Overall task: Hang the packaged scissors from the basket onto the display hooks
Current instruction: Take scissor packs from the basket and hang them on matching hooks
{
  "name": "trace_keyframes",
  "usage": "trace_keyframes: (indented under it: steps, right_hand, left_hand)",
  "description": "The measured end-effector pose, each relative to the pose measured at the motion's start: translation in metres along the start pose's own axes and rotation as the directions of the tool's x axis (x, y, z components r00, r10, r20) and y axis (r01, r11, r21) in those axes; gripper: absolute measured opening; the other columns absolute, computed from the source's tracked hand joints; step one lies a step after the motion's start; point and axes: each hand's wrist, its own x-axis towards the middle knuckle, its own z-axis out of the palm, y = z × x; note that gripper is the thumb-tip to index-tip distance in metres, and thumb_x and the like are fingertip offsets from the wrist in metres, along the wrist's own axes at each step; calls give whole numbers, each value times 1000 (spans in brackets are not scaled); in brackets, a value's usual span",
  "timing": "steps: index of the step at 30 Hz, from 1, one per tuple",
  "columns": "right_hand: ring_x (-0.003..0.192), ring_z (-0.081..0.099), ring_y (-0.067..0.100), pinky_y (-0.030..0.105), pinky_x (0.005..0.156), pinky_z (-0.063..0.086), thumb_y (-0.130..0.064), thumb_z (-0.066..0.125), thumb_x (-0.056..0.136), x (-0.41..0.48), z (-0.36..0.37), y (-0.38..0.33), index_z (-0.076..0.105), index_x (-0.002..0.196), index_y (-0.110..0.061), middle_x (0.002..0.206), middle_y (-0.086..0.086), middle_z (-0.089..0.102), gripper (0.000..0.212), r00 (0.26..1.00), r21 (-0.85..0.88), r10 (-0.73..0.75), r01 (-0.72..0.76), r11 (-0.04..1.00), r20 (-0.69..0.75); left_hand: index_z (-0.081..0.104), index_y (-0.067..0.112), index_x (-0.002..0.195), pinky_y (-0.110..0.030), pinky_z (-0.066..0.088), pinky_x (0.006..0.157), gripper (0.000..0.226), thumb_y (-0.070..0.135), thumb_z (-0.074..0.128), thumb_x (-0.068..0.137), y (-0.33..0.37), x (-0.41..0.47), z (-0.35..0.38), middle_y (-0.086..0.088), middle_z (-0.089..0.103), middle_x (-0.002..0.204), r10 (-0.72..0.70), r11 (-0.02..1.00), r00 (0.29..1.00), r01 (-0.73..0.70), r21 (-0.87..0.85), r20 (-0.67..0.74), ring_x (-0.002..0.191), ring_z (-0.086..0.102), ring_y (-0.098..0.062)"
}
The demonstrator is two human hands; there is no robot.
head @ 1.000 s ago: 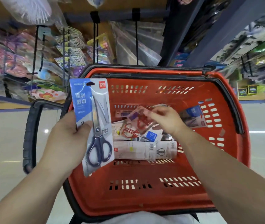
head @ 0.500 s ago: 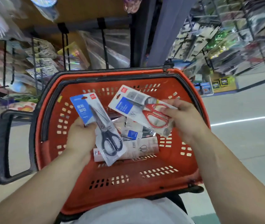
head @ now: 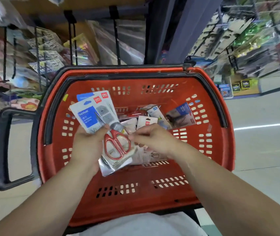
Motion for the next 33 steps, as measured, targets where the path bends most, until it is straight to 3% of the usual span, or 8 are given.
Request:
trace_keyframes:
  steps: [2, 5, 11, 14, 20, 24, 29, 33]
  right_hand:
    - [104, 70, 21, 37, 86, 54, -58, 69, 92, 34, -13, 18, 77, 117, -22, 118, 3, 76, 45, 993, -137, 118, -119, 983, -16]
    - [128, 59, 27, 32, 103, 48, -45, 59, 103, 86, -13, 55, 57, 146, -12, 151, 10, 55, 54, 970, -511, 240, -227, 829, -41]
    - [117, 65, 32, 37, 90, 55, -27, 64, 97, 129, 14, 118, 64, 129, -9, 131, 13, 67, 36, 950, -759, 291, -269, 593, -110]
    - [114, 66, 32, 35, 78, 49, -25, 65, 97, 128, 23, 129, 66, 127, -12, 126, 12, 68, 32, 953, -748, 264, -283, 601, -148]
    - [102, 69, 36, 29, 70, 45, -14, 59, 102, 98, -7, 81, 63, 127, -13, 108, 15, 70, 25, 986, -565, 43, -128, 815, -163]
    - [105, 69, 26, 35, 89, 55, -12, 70, 96, 60, -48, 33, 75, 114, -16, 118, 5, 73, 20, 972, -526, -142, 24, 850, -185]
    - [76, 68, 9, 21, 64, 51, -17, 78, 91, 5, -82, -20, 77, 92, -28, 106, -11, 73, 11, 990, -508, -140, 110, 854, -20]
    - [70, 69, 5, 24, 65, 56, -6, 84, 85, -13, -78, -43, 78, 85, -18, 81, -6, 78, 13, 974, -245, -217, 225, 943, 62]
  left_hand:
    - [74, 27, 111, -28, 57, 81, 29, 4, 75, 94, 2, 3, -14, 13, 80, 101, 53, 992, 998, -51, 111, -16, 95, 77, -7]
    - [74, 30, 108, -29, 56, 82, 28, 5, 75, 94, 5, 4, -34, 13, 80, 101, 43, 974, 999, -39, 225, -12, 90, 77, -5]
    - [75, 27, 115, -36, 58, 82, 31, 4, 72, 96, 12, 2, -51, 7, 82, 102, -29, 981, 998, 17, 195, 57, 91, 80, -14]
    - [74, 26, 120, -36, 58, 83, 34, 3, 72, 95, 9, 3, -53, 6, 82, 107, -16, 977, 997, -1, 214, 74, 97, 79, -14]
    - [74, 29, 118, -27, 55, 80, 35, 4, 74, 94, -1, 8, -53, 13, 81, 105, -11, 968, 997, -9, 249, 78, 93, 78, -4]
    - [72, 26, 123, -23, 51, 77, 35, 6, 75, 94, -2, 12, -43, 14, 79, 108, 40, 941, 997, -62, 332, 73, 98, 75, -7]
    - [63, 27, 121, -32, 49, 86, 28, 15, 72, 97, 9, 18, -23, 16, 68, 111, 191, 782, 974, -226, 581, 121, 102, 65, -13]
    - [61, 37, 111, -37, 54, 91, 31, 15, 75, 95, 15, 20, -2, 19, 69, 107, 125, 749, 947, -286, 598, 297, 103, 67, -12]
